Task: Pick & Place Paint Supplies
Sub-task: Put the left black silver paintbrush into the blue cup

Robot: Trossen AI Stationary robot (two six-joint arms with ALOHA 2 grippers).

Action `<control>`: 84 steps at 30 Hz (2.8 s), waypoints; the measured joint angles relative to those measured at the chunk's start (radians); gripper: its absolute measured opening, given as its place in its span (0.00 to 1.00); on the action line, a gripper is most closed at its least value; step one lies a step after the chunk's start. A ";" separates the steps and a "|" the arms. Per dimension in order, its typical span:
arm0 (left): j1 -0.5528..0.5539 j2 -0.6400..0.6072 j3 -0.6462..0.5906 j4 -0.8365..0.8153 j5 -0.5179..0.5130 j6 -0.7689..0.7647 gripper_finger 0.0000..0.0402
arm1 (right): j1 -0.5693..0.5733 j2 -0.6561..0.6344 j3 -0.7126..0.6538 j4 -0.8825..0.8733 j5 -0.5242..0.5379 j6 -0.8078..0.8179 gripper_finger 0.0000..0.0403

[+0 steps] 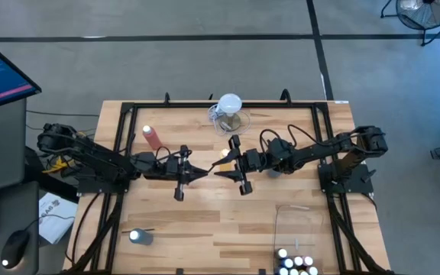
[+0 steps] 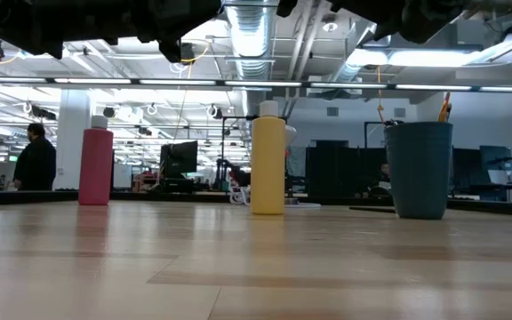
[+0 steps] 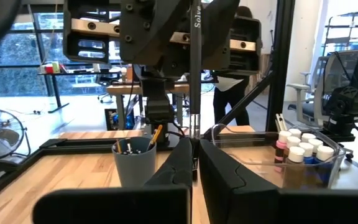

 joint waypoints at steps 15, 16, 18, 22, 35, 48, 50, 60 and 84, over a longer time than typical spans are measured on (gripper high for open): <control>0.000 0.000 0.000 -0.005 -0.001 -0.004 0.00 | 0.000 0.000 0.000 0.036 0.002 0.002 0.29; 0.000 0.000 0.000 -0.006 -0.001 -0.005 0.00 | 0.000 0.000 0.000 0.037 0.008 0.002 0.29; 0.000 0.000 0.000 -0.006 -0.002 -0.004 0.00 | 0.000 0.000 0.000 0.038 0.030 0.003 0.28; 0.001 0.000 0.000 -0.006 -0.002 -0.004 0.00 | -0.001 0.000 0.000 0.038 0.052 0.003 0.26; 0.006 0.000 0.000 -0.006 -0.002 -0.009 0.00 | -0.002 0.000 0.000 0.038 0.053 0.000 0.12; 0.006 0.000 -0.001 -0.029 -0.005 -0.003 0.03 | -0.001 0.000 0.001 0.004 0.053 -0.018 0.02; 0.003 0.000 -0.001 -0.038 -0.012 -0.003 0.08 | -0.001 0.000 0.001 -0.002 0.059 -0.017 0.01; -0.033 -0.010 -0.001 -0.069 -0.120 -0.031 0.55 | -0.032 -0.020 0.001 -0.092 0.086 0.061 0.00; -0.060 -0.038 -0.001 -0.107 -0.159 -0.080 0.64 | -0.027 -0.102 0.000 -0.266 0.086 -0.015 0.00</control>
